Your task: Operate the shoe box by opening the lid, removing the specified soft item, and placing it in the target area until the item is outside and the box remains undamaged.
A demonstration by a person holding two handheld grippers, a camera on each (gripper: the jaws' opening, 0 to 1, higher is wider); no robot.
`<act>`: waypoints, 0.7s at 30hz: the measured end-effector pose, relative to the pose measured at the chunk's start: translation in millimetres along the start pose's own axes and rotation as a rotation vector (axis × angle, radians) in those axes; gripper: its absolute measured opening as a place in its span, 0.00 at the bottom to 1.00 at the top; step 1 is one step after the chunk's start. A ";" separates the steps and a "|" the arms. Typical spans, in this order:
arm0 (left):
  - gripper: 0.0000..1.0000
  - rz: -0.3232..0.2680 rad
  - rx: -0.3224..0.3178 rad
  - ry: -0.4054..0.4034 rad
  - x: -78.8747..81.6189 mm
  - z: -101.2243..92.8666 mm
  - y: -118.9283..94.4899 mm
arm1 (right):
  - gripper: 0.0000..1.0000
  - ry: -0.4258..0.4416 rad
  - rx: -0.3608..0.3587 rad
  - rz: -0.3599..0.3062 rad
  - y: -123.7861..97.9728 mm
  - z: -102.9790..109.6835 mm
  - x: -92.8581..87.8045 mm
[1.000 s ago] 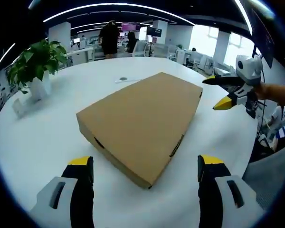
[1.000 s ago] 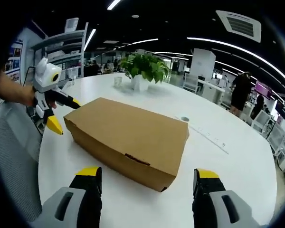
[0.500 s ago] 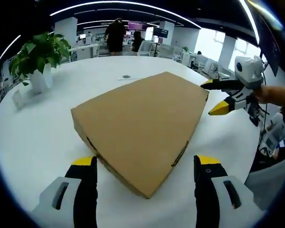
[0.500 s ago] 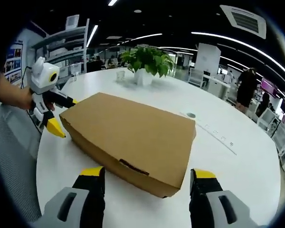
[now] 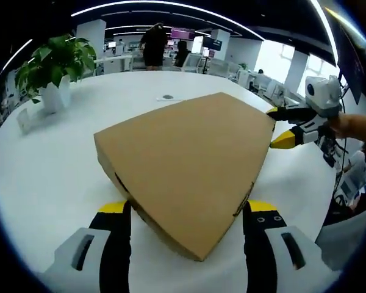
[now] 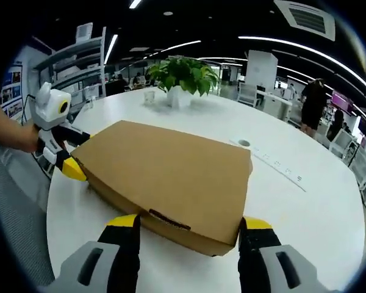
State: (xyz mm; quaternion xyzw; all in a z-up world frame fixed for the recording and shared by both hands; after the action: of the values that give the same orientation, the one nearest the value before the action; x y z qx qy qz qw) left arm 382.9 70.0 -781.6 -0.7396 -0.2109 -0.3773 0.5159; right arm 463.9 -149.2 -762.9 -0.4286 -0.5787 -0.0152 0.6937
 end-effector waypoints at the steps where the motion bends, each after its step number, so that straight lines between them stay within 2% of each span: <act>1: 0.77 0.003 0.000 0.001 0.2 -0.5 -0.4 | 0.64 -0.001 -0.001 0.001 0.1 -0.1 -0.1; 7: 0.76 0.008 -0.006 0.007 0.3 1.6 -0.8 | 0.63 0.018 -0.008 0.002 -1.1 3.6 0.2; 21: 0.75 0.060 -0.060 0.057 -3.3 14.4 -10.1 | 0.59 0.074 -0.021 -0.002 -6.9 22.8 -1.7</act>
State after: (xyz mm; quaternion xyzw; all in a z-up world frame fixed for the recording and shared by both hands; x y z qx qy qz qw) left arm 378.6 87.4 -780.6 -0.7495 -0.1623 -0.3888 0.5106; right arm 441.7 -140.4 -761.1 -0.4343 -0.5529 -0.0377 0.7101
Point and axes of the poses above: the point that each gripper's makers call its tool centre point, and the gripper's own axes: y roughly forward along the fingers, z roughly to its left, x roughly out of its top, the point moved 3 cm from there along -y, roughly backward along the fingers, and after that the axes turned 3 degrees about -z, right-handed, at the moved point
